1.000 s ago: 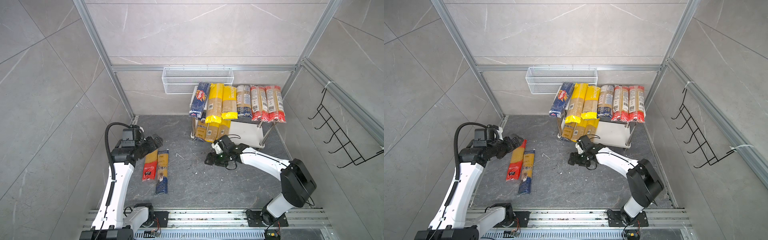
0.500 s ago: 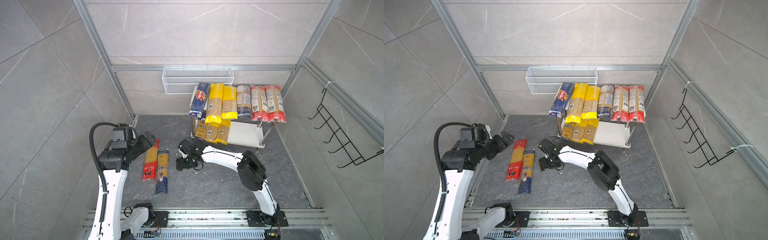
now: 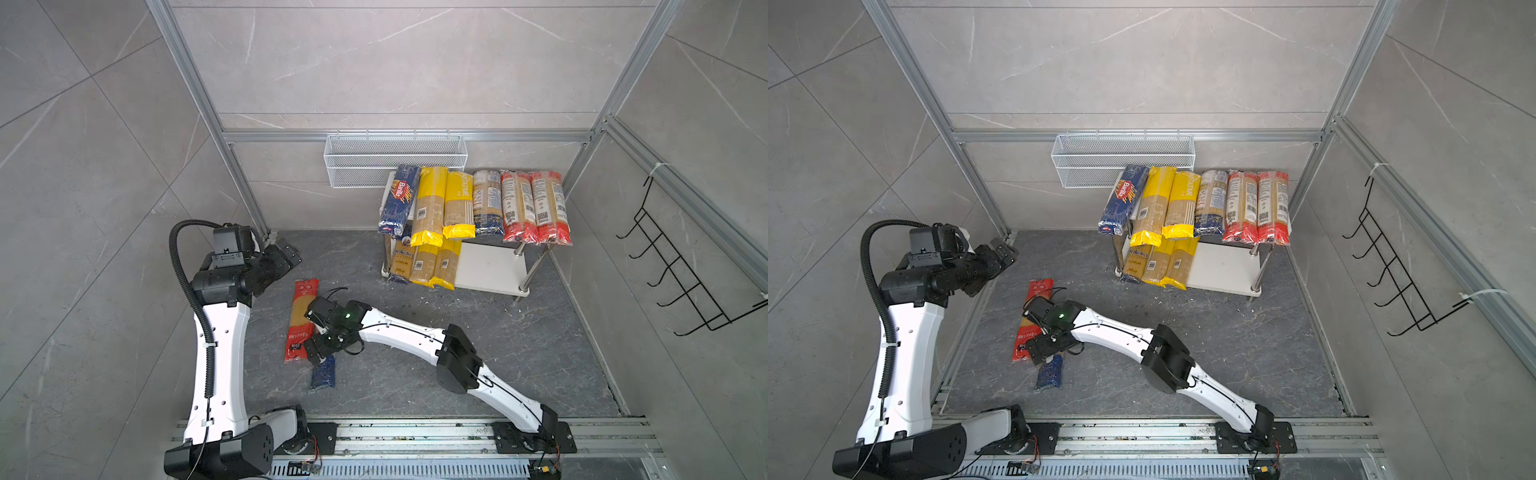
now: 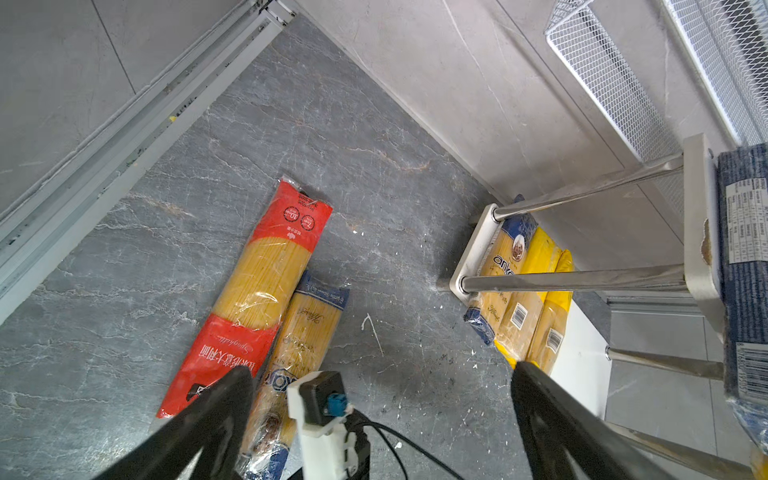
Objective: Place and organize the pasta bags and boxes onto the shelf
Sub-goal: 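Reach the right gripper across to the blue-labelled pack on the floor and grasp it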
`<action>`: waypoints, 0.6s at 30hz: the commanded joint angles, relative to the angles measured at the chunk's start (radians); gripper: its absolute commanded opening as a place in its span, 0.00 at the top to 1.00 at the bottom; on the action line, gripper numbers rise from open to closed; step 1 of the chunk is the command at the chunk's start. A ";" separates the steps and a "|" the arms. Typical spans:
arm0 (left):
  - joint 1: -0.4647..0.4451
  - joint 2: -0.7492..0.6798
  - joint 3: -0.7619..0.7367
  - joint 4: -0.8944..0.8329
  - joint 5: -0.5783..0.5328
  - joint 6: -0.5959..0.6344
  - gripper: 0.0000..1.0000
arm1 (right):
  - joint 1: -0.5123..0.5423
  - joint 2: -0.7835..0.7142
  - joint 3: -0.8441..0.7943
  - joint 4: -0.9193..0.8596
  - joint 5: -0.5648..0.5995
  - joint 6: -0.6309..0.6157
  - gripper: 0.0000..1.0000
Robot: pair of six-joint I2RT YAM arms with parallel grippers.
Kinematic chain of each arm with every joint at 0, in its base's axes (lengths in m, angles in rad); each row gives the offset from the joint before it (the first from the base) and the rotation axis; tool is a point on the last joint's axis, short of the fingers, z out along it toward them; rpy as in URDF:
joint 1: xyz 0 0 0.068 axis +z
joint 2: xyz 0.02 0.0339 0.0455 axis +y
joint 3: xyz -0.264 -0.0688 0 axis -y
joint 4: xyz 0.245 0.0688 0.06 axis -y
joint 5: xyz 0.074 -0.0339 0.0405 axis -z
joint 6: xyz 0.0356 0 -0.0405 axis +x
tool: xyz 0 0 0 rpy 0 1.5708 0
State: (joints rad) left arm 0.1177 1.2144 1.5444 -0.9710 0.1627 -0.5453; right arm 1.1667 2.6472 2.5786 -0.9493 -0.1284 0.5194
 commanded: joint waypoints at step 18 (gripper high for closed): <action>0.002 -0.064 -0.041 0.056 0.040 -0.008 0.00 | 0.007 0.224 0.255 -0.358 0.252 0.036 0.04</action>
State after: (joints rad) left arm 0.1177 1.1732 1.5097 -0.9470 0.1703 -0.5495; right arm 1.1763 2.8014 2.7953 -1.1976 0.0647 0.5640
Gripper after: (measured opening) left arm 0.997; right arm 0.969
